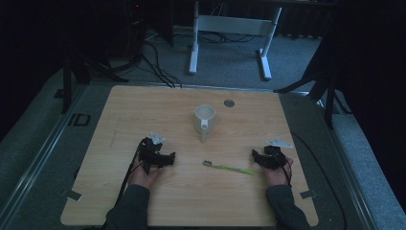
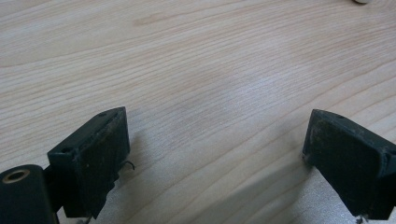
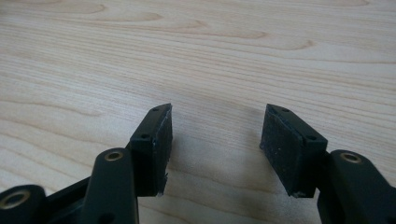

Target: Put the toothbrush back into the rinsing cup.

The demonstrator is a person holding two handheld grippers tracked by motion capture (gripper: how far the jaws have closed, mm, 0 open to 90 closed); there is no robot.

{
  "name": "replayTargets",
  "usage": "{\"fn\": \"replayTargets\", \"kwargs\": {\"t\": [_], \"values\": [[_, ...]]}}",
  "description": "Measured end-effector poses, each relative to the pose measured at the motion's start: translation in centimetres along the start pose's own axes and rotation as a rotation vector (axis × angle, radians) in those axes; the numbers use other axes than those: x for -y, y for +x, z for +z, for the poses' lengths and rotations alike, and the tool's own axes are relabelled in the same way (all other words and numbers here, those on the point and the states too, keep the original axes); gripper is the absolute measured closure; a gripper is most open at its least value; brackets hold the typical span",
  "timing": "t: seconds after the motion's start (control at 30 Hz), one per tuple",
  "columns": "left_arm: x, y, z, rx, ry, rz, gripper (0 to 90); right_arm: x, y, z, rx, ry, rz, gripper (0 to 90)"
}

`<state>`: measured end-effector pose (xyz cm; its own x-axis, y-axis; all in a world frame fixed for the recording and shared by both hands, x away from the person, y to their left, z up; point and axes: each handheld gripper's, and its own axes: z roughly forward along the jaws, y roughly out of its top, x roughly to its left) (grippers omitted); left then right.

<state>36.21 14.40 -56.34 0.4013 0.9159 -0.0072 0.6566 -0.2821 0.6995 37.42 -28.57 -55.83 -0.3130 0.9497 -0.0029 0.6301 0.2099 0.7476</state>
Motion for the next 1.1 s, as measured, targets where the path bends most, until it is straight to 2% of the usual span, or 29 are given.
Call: {"fn": "replayTargets", "kwargs": {"t": [0.33, 0.43, 0.57, 0.8, 0.93, 1.1], "values": [[0.0, 0.0, 0.0, -0.001, 0.000, 0.000, 7.6, 0.1, -0.4, -0.1, -0.025, -0.002, -0.016, 46.5], [0.0, 0.0, 0.0, 0.000, 0.000, 0.000, 7.5, 0.1, -0.7, -0.3, -0.045, -0.004, 0.001, 50.1], [0.0, 0.0, 0.0, -0.001, 0.000, 0.000, 7.6, 0.2, -1.2, -0.5, -0.096, 0.001, 0.036, 52.1], [0.0, 0.0, 0.0, -0.001, 0.000, 0.000, 7.5, -0.1, -1.1, -1.1, -0.146, 0.022, -0.001, 53.0], [0.0, 0.0, 0.0, -0.001, 0.001, 0.000, 7.5, -0.7, -1.0, -1.8, -0.157, 0.022, -0.033, 54.0], [0.0, 0.0, 0.0, -0.001, 0.000, -0.001, 7.6, -1.6, -0.8, -2.4, -0.169, 0.048, -0.080, 55.2]]}}
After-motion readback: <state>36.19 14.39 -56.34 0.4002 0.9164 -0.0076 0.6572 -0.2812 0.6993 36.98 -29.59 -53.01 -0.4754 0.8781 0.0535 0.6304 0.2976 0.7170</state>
